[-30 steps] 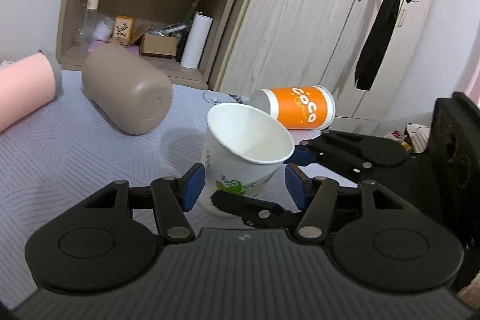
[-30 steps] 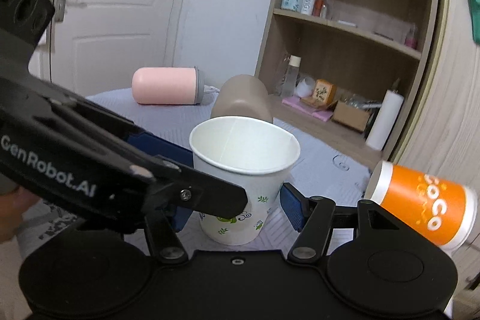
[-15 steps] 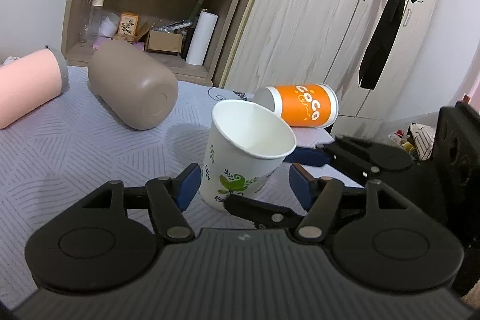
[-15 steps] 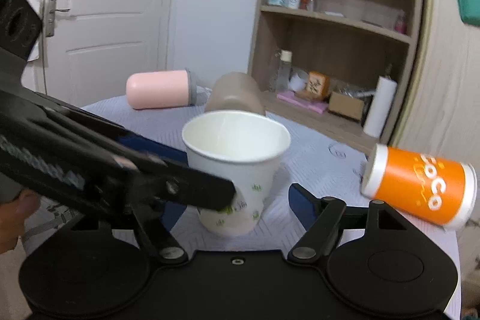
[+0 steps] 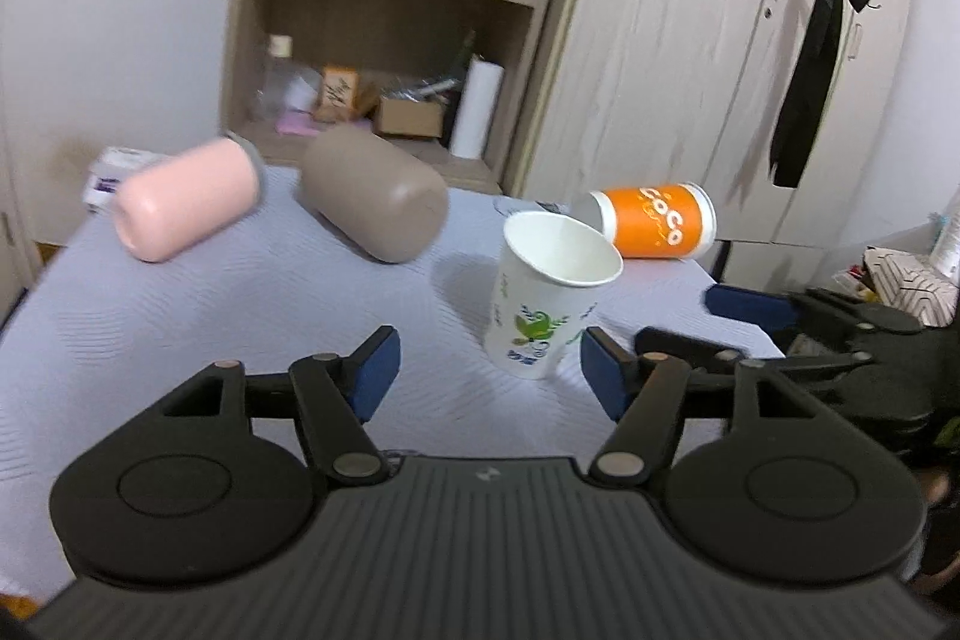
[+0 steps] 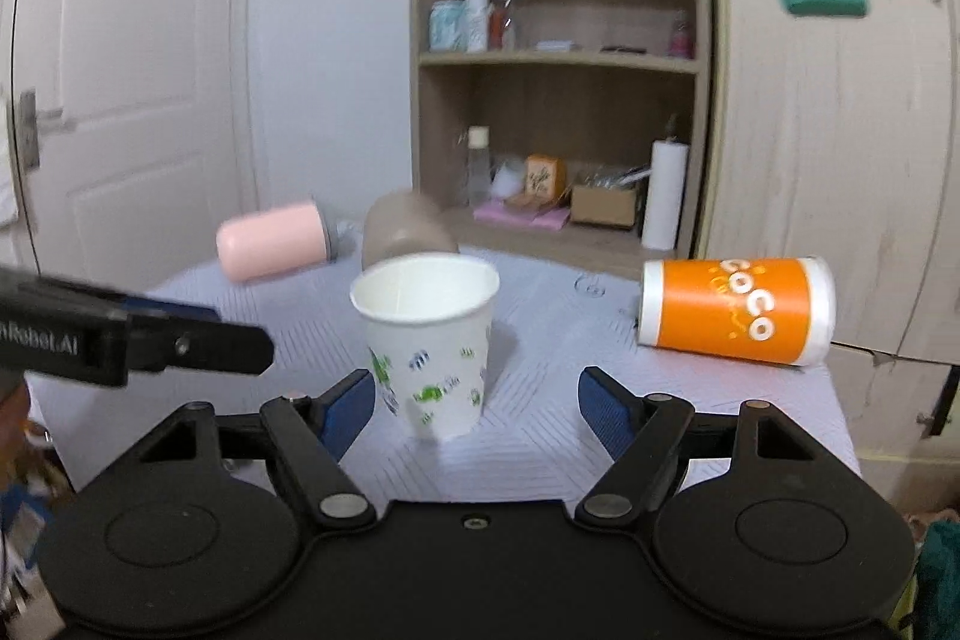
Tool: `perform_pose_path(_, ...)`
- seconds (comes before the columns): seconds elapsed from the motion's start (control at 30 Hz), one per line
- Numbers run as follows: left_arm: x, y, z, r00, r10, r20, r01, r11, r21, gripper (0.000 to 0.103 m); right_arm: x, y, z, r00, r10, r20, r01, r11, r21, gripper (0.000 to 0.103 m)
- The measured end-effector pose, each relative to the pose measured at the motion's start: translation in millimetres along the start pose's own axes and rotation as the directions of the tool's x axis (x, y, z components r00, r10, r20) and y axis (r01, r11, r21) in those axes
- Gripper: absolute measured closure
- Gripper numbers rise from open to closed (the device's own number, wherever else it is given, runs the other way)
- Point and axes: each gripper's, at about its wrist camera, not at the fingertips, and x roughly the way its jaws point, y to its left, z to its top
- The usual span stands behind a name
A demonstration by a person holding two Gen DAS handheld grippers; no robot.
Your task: Flip cup upright
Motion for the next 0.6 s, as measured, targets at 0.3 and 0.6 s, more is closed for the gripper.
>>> perform_pose_path(0.3,-30.6,-4.0,1.1,0.995,0.094,0.032,-0.094,0.996,0.006,0.025,-37.3,20.1,3.1,0.998,-0.06,0.02,0.06,0.998,-0.012,0.023)
perform_pose_path(0.6,-49.3,-11.0,-0.9,0.992,0.111,0.062,-0.112,0.993,0.024,0.016,-58.1,35.1,9.6,0.991,-0.132,0.023,0.133,0.99,-0.044,0.018)
